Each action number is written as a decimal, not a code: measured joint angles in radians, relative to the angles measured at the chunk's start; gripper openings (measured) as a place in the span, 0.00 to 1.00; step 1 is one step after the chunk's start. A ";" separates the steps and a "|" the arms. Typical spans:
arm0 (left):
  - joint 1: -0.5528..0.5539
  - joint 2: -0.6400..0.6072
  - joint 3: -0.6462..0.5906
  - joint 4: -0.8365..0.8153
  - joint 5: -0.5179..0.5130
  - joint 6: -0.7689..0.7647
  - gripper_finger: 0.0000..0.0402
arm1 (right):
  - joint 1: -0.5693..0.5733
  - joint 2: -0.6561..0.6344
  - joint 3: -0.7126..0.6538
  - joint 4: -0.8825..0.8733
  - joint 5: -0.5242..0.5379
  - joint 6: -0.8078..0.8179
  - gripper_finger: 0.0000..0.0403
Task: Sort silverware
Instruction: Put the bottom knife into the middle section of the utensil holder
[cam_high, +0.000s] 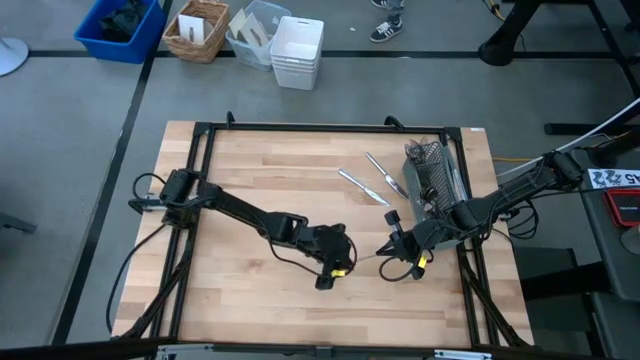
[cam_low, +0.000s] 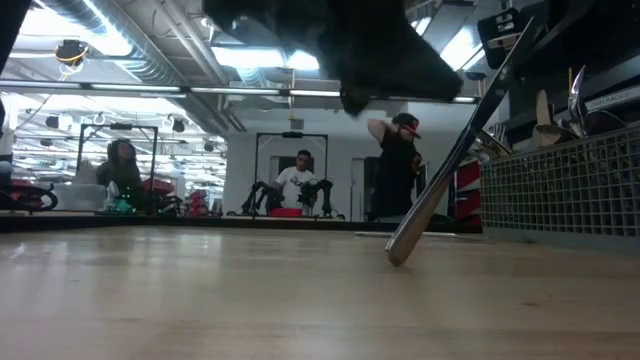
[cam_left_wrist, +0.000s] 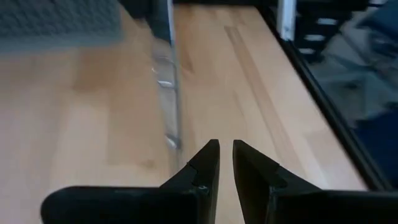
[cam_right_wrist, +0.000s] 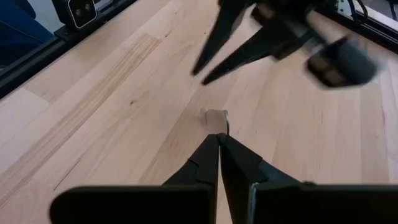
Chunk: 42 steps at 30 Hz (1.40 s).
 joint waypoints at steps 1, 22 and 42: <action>-0.007 -0.013 0.000 -0.002 -0.046 0.015 0.09 | 0.000 0.000 0.000 0.000 0.000 0.000 0.05; -0.054 -0.047 0.001 0.174 -0.314 0.102 0.32 | 0.000 0.000 0.000 -0.001 0.000 0.000 0.05; -0.048 0.056 0.000 0.343 -0.370 0.084 0.42 | 0.000 0.000 0.000 0.001 0.000 0.000 0.05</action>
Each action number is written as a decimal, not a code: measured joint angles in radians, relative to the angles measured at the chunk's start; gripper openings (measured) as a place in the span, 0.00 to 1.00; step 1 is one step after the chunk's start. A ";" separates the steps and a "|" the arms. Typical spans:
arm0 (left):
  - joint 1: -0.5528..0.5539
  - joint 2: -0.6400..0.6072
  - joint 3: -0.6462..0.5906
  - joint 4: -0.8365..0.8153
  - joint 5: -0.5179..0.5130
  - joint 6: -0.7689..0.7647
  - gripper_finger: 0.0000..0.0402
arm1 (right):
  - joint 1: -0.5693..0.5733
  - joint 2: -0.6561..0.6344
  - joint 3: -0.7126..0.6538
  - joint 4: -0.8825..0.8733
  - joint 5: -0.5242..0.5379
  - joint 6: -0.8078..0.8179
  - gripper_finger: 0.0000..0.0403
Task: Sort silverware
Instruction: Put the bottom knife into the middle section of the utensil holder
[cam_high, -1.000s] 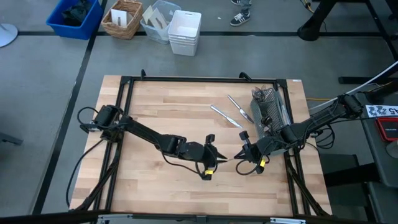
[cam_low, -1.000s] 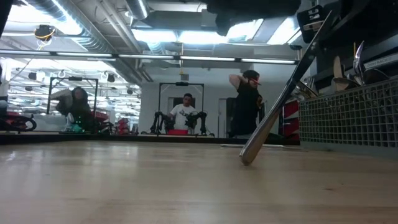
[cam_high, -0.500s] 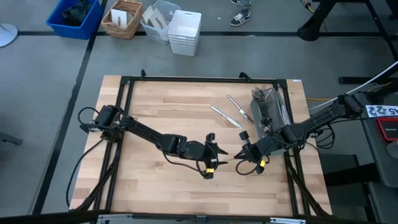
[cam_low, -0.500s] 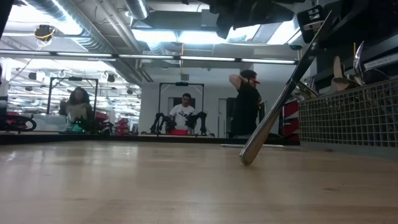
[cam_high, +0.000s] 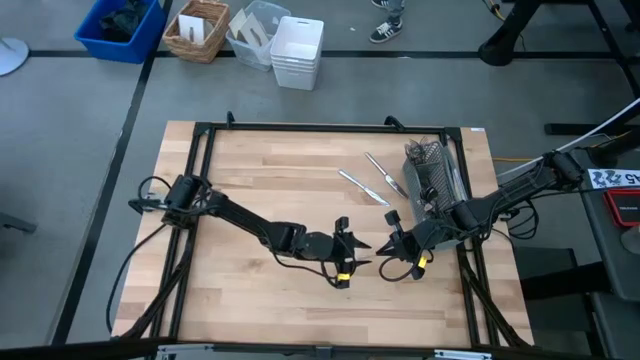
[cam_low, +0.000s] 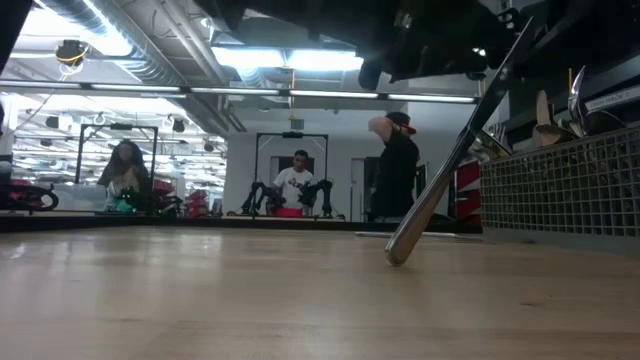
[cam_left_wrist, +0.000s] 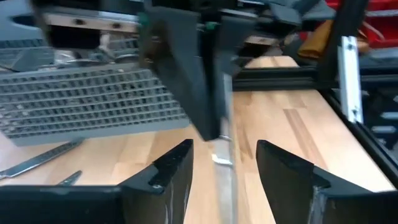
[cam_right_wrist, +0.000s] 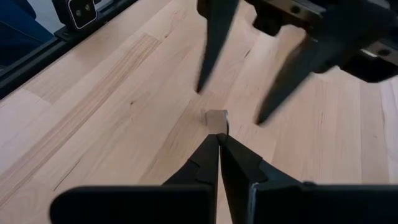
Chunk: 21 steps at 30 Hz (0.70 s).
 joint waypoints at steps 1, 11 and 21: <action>0.001 0.005 0.000 0.009 -0.011 -0.010 0.42 | 0.000 0.000 0.000 0.000 0.000 0.000 0.05; 0.017 0.067 0.000 0.057 -0.024 -0.026 0.42 | 0.000 0.000 0.000 0.001 0.000 0.000 0.05; 0.015 0.075 0.000 0.078 -0.016 -0.024 0.42 | 0.000 0.000 0.000 0.000 0.000 0.000 0.05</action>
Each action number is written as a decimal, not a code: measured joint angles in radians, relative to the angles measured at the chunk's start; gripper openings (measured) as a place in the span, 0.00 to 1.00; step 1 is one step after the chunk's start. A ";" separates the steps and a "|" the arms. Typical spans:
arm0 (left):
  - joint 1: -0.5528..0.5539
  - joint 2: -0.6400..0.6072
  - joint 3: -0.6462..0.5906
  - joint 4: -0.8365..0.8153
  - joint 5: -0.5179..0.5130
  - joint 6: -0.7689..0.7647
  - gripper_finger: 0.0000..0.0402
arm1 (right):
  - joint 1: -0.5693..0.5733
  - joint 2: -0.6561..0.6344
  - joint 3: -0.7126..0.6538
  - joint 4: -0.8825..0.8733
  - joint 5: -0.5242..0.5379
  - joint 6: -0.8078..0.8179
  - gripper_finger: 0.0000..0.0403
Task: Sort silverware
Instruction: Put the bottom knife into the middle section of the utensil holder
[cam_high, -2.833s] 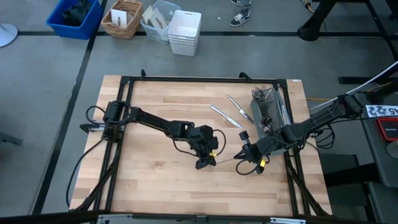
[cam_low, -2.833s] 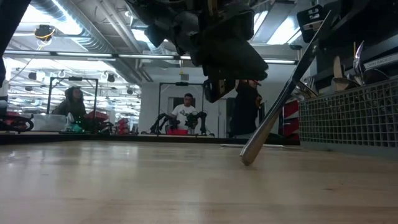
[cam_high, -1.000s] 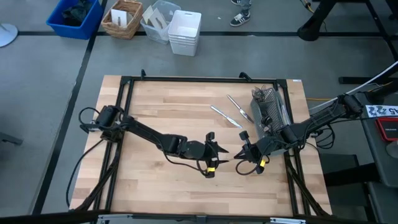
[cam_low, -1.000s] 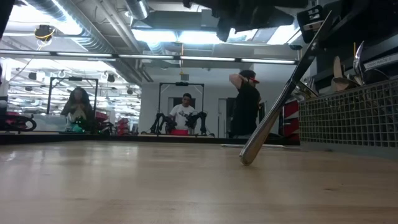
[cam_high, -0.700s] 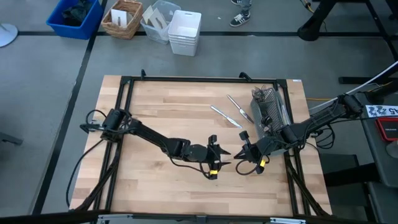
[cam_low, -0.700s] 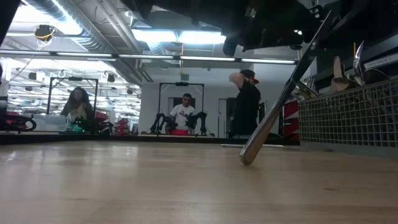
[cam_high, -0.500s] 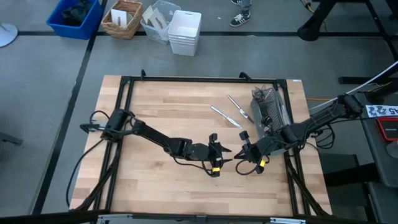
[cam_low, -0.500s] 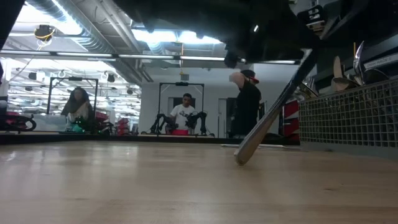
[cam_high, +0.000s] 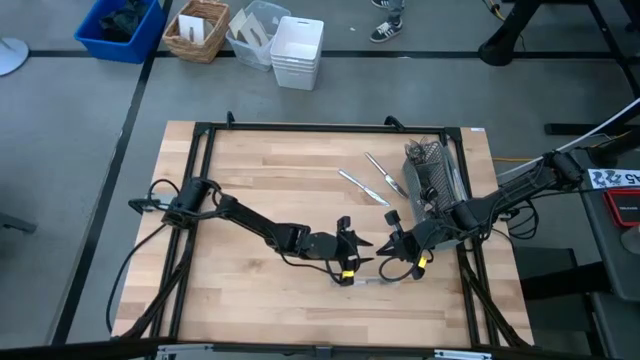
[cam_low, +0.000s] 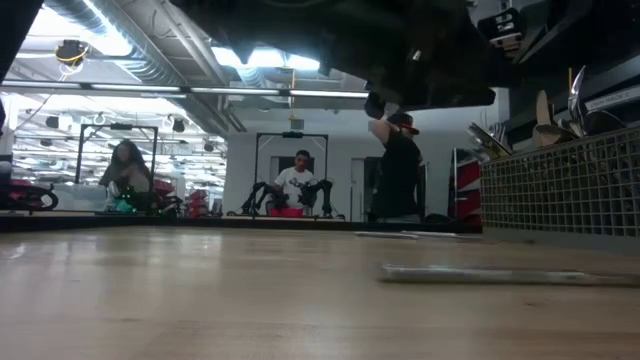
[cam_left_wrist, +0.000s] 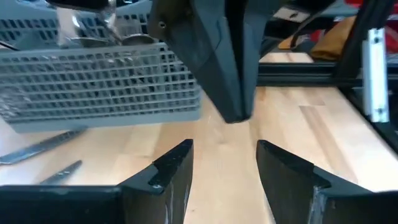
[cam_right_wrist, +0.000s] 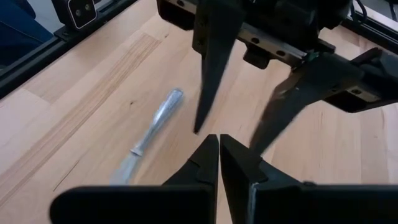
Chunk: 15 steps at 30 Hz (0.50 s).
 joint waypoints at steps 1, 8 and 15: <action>-0.001 0.000 0.000 0.000 0.014 -0.014 0.42 | 0.000 0.000 0.000 0.000 0.000 0.000 0.05; -0.006 0.012 0.000 -0.104 0.146 -0.138 0.42 | 0.000 0.000 0.000 0.001 0.009 0.029 0.05; -0.023 0.012 0.000 -0.257 0.190 -0.137 0.42 | 0.000 0.000 0.000 0.002 0.019 0.261 0.05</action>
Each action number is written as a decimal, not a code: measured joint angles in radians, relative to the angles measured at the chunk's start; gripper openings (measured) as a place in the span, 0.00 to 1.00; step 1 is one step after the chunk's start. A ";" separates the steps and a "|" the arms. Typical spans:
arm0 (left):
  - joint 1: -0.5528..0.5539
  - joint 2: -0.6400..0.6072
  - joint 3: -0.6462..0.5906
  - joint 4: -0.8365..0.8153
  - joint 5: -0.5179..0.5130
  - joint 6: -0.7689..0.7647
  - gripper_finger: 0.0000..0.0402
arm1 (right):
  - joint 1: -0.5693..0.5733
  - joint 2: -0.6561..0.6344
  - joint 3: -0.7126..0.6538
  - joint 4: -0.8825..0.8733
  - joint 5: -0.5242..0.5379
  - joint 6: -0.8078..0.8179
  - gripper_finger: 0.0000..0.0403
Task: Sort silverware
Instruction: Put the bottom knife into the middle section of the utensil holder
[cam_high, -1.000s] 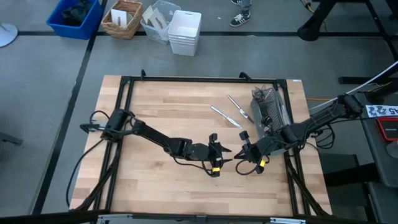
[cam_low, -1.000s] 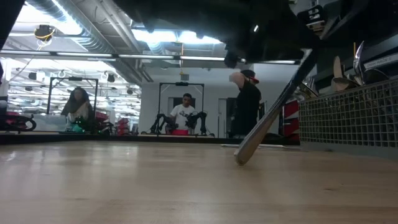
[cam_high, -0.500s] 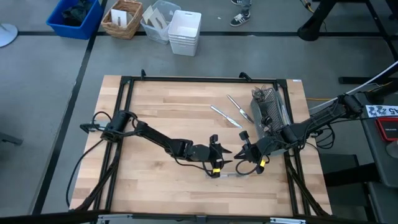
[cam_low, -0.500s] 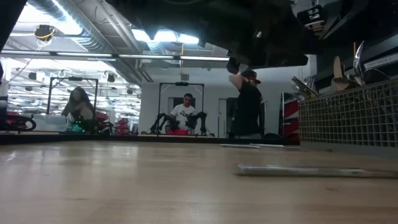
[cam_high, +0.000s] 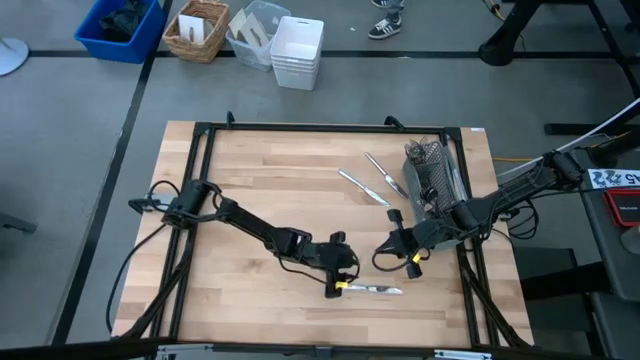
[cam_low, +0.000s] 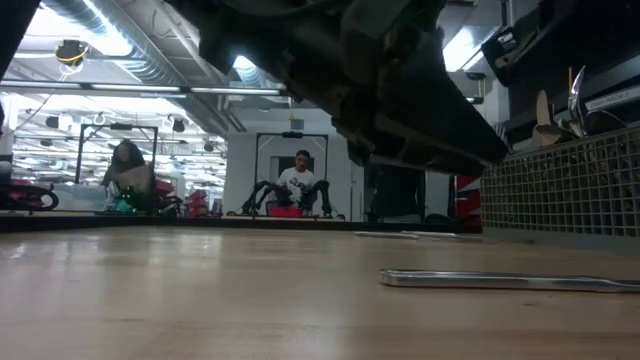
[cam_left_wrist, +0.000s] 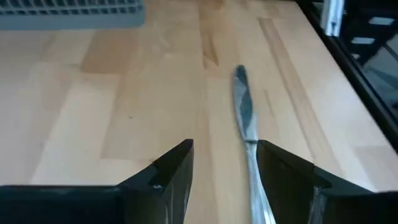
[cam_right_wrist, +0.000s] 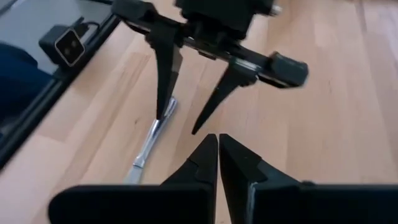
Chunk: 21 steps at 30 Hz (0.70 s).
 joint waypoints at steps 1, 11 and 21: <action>0.000 0.000 0.000 -0.010 0.011 -0.001 0.42 | 0.000 0.000 0.000 0.000 0.000 0.023 0.05; -0.058 0.054 0.001 -0.044 0.088 0.060 0.42 | 0.000 0.000 0.000 0.007 0.032 0.127 0.24; -0.082 0.093 0.003 -0.095 -0.066 0.064 0.42 | 0.000 0.000 0.000 0.055 0.045 0.128 0.36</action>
